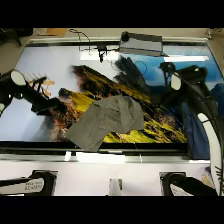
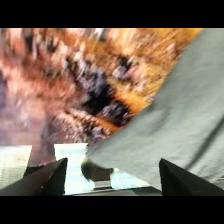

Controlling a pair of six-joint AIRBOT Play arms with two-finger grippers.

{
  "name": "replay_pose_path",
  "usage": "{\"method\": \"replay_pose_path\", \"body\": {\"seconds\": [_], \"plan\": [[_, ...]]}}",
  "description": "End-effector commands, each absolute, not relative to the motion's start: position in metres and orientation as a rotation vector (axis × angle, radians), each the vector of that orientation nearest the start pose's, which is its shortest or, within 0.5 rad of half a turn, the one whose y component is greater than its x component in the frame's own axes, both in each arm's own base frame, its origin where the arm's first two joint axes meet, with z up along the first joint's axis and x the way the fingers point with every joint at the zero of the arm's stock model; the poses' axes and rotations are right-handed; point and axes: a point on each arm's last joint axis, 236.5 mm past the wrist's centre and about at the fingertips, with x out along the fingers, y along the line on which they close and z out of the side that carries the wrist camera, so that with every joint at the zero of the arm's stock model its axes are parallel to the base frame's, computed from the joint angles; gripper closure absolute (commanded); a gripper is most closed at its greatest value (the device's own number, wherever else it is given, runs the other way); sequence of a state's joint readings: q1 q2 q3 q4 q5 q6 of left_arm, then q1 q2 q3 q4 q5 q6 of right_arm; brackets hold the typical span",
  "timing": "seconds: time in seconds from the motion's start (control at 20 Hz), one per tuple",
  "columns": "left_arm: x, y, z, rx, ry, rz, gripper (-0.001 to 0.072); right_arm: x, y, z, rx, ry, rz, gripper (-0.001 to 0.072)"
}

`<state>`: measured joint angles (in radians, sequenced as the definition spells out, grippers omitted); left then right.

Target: Fold the shirts.

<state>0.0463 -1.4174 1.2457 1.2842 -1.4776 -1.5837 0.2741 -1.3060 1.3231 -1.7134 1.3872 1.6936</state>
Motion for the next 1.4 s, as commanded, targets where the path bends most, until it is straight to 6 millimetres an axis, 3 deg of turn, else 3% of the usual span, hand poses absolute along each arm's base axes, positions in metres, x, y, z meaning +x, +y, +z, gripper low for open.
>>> {"method": "replay_pose_path", "body": {"seconds": [0.0, 0.15, 0.5, 0.6, 0.65, 0.7, 0.75, 0.9, 1.1, 1.15, 1.2, 1.25, 1.3, 1.35], "plan": [[0.287, -0.045, -0.068, -0.417, 1.705, -0.08, -0.0012, 0.348, 0.111, 0.002, -0.088, 1.443, 0.205, 0.023], [0.278, -0.073, -0.096, -0.529, 1.709, -0.105, -0.0012, 0.339, 0.127, -0.003, -0.028, 1.476, 0.255, 0.023], [0.276, -0.111, -0.116, -0.521, 1.714, -0.163, 0.0013, 0.337, 0.132, -0.003, -0.018, 1.477, 0.278, 0.0206], [0.281, -0.117, -0.117, -0.505, 1.688, -0.169, 0.0341, 0.331, 0.139, -0.007, 0.013, 1.497, 0.299, 0.0078], [0.282, -0.118, -0.117, -0.502, 1.682, -0.172, 0.0539, 0.325, 0.143, -0.013, 0.035, 1.518, 0.309, 0.0079], [0.283, -0.118, -0.117, -0.502, 1.679, -0.172, 0.0632, 0.319, 0.147, -0.021, 0.058, 1.541, 0.318, 0.0079], [0.283, -0.118, -0.116, -0.5, 1.677, -0.175, 0.0669, 0.315, 0.153, -0.03, 0.093, 1.557, 0.329, 0.0079], [0.285, -0.119, -0.11, -0.497, 1.656, -0.181, 0.0669, 0.312, 0.178, -0.061, 0.24, 1.586, 0.35, 0.0079], [0.29, -0.119, -0.097, -0.491, 1.612, -0.195, 0.0669, 0.33, 0.212, -0.081, 0.393, 1.558, 0.389, 0.0085], [0.291, -0.119, -0.094, -0.48, 1.6, -0.207, 0.0669, 0.333, 0.217, -0.087, 0.394, 1.548, 0.388, 0.0109], [0.292, -0.119, -0.091, -0.472, 1.589, -0.216, 0.0669, 0.332, 0.222, -0.093, 0.391, 1.55, 0.384, 0.025], [0.293, -0.119, -0.087, -0.47, 1.574, -0.22, 0.0669, 0.33, 0.227, -0.096, 0.384, 1.557, 0.388, 0.0572], [0.296, -0.119, -0.081, -0.465, 1.554, -0.225, 0.0669, 0.328, 0.229, -0.096, 0.388, 1.564, 0.387, 0.0693], [0.303, -0.117, -0.07, -0.446, 1.515, -0.234, 0.067, 0.327, 0.229, -0.088, 0.388, 1.565, 0.402, 0.0692]]}}
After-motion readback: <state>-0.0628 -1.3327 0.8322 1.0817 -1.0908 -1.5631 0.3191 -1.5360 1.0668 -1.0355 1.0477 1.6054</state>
